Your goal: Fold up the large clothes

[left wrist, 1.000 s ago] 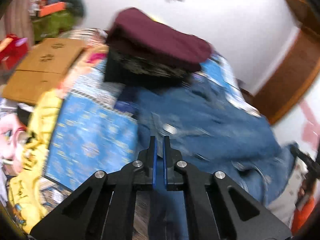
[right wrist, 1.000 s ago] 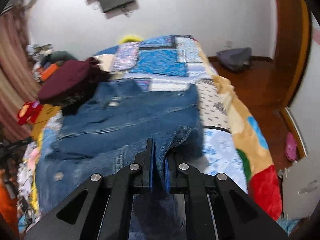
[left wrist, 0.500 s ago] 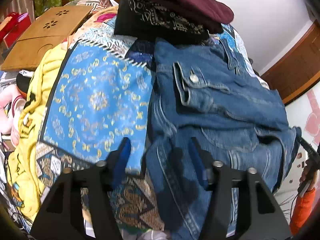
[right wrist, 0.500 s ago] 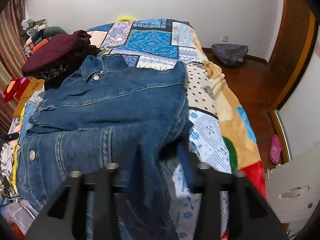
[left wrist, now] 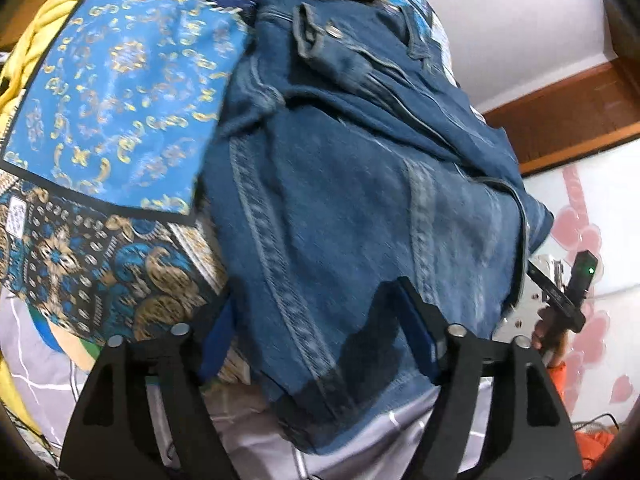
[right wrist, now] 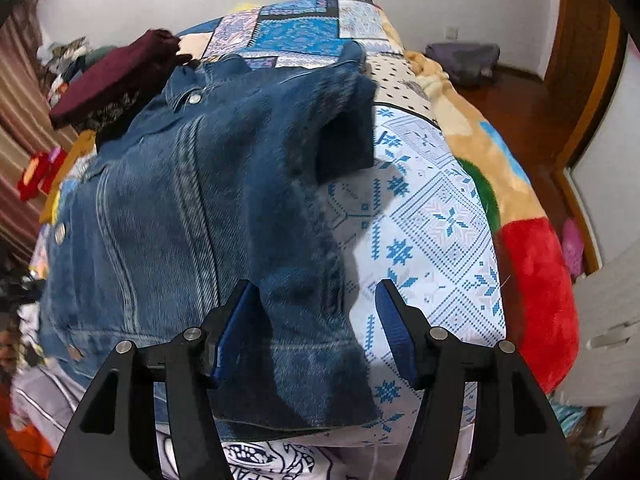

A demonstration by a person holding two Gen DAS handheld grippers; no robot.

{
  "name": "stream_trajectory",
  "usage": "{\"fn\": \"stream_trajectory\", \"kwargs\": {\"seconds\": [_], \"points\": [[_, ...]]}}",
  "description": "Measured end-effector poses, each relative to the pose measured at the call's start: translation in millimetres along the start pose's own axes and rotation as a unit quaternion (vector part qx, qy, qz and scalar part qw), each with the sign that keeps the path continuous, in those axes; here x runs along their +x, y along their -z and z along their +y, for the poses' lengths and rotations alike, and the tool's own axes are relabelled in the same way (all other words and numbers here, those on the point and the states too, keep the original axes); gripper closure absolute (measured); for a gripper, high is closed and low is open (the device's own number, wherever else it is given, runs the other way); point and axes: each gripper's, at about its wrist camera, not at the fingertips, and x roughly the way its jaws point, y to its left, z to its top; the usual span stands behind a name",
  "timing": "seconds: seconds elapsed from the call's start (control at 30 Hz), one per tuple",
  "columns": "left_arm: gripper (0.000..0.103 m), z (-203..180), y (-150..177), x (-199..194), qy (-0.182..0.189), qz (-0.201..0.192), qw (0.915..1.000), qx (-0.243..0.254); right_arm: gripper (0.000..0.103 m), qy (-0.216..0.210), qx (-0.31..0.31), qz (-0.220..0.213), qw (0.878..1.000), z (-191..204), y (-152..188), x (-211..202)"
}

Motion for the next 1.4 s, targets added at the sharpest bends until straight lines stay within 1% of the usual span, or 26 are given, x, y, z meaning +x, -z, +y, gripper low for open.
{"fn": "stream_trajectory", "kwargs": {"seconds": [0.07, 0.1, 0.17, 0.2, 0.23, 0.27, 0.3, 0.33, 0.5, 0.57, 0.63, 0.73, 0.8, 0.87, 0.9, 0.93, 0.97, 1.03, 1.07, 1.13, 1.17, 1.2, 1.23, 1.27, 1.33, 1.4], "points": [[0.027, -10.4, 5.1, 0.6, -0.015, 0.0, 0.9997, 0.021, 0.043, -0.01, -0.002, -0.001, 1.0, 6.4, 3.3, -0.1], [0.027, -16.5, 6.4, 1.4, -0.029, -0.003, 0.999, 0.034, 0.046, -0.013, -0.002, -0.002, 1.0, 7.7, 4.1, -0.1], [0.029, -24.4, 6.3, 2.7, -0.041, -0.008, 0.9983, 0.041, 0.052, -0.007, -0.01, -0.007, 1.0, 13.9, 5.2, -0.2], [0.036, -28.0, 5.5, 2.1, -0.044, -0.01, 0.998, 0.044, 0.061, -0.006, -0.014, -0.009, 1.0, 15.8, 4.9, -1.3], [0.049, -31.8, 4.0, 0.0, -0.043, -0.015, 0.9978, 0.047, 0.075, -0.007, -0.016, -0.011, 1.0, 16.3, 4.3, -2.5], [0.057, -36.5, 1.9, -1.9, -0.041, -0.021, 0.9977, 0.05, 0.079, -0.011, -0.015, -0.011, 1.0, 16.8, 2.3, -3.6], [0.076, -42.0, -0.8, -4.8, -0.041, -0.027, 0.9974, 0.054, 0.088, -0.017, -0.014, -0.011, 1.0, 17.5, 0.4, -5.1], [0.086, -46.3, -3.9, -6.8, -0.043, -0.031, 0.997, 0.057, 0.09, -0.025, -0.013, -0.014, 1.0, 19.2, -2.0, -7.7], [0.09, -70.0, -33.3, -33.1, -0.036, -0.083, 0.9924, 0.083, 0.091, -0.061, -0.033, -0.059, 0.996, 34.1, -21.8, -35.8], [0.09, -79.0, -49.3, -47.0, -0.03, -0.11, 0.989, 0.094, 0.092, -0.07, -0.038, -0.08, 0.994, 38.3, -32.8, -47.1], [0.09, -84.7, -74.5, -61.9, -0.036, -0.148, 0.9829, 0.103, 0.092, -0.075, -0.037, -0.107, 0.991, 41.8, -46.4, -58.6], [0.09, -81.4, -107.6, -69.1, -0.049, -0.185, 0.9773, 0.091, 0.092, -0.058, -0.03, -0.143, 0.988, 40.2, -63.0, -63.7], [0.09, -73.6, -122.7, -59.0, -0.062, -0.186, 0.9772, 0.081, 0.092, -0.038, -0.012, -0.142, 0.989, 32.5, -71.5, -49.4], [0.09, -66.6, -133.8, -41.2, -0.109, -0.183, 0.974, 0.076, 0.094, -0.028, 0.009, -0.122, 0.992, 24.0, -73.8, -30.5], [0.09, -59.7, -135.0, -30.9, -0.14, -0.176, 0.9715, 0.075, 0.093, -0.027, 0.021, -0.103, 0.994, 17.5, -72.5, -14.7], [0.09, -51.1, -132.1, -23.8, -0.156, -0.162, 0.9718, 0.069, 0.093, -0.029, 0.028, -0.09, 0.995, 14.1, -70.6, -4.8], [0.09, -42.5, -128.6, -17.8, -0.156, -0.15, 0.9745, 0.06, 0.093, -0.029, 0.03, -0.081, 0.996, 11.9, -68.3, 1.0], [0.088, -24.6, -123.9, -8.6, -0.126, -0.125, 0.9836, 0.035, 0.093, -0.027, 0.026, -0.079, 0.996, 11.5, -63.7, 5.8], [0.084, -18.9, -121.1, -7.4, -0.115, -0.118, 0.986, 0.026, 0.093, -0.027, 0.022, -0.082, 0.996, 12.7, -62.7, 3.5], [0.061, -12.5, -114.0, -11.6, -0.114, -0.119, 0.9862, 0.019, 0.092, -0.026, 0.011, -0.084, 0.996, 15.6, -61.9, -3.5], [0.055, -10.9, -110.5, -16.1, -0.118, -0.124, 0.9851, 0.018, 0.092, -0.023, 0.004, -0.083, 0.996, 16.3, -61.3, -8.3], [0.045, -10.1, -105.8, -23.3, -0.123, -0.13, 0.9837, 0.016, 0.089, -0.019, -0.005, -0.079, 0.997, 18.4, -61.1, -10.9], [0.038, -9.6, -101.7, -29.3, -0.126, -0.133, 0.983, 0.015, 0.082, -0.017, -0.009, -0.074, 0.997, 18.5, -62.3, -12.7], [0.037, -8.3, -98.6, -34.6, -0.125, -0.136, 0.9828, 0.012, 0.078, -0.014, -0.013, -0.067, 0.998, 18.5, -61.7, -14.6], [0.035, -8.2, -90.0, -48.2, -0.117, -0.138, 0.9834, 0.008, 0.059, -0.006, -0.013, -0.064, 0.998, 15.8, -57.8, -18.2], [0.033, -7.4, -82.6, -50.4, -0.107, -0.135, 0.9851, 0.003, 0.051, -0.005, -0.005, -0.069, 0.998, 11.7, -54.2, -21.6]]}}
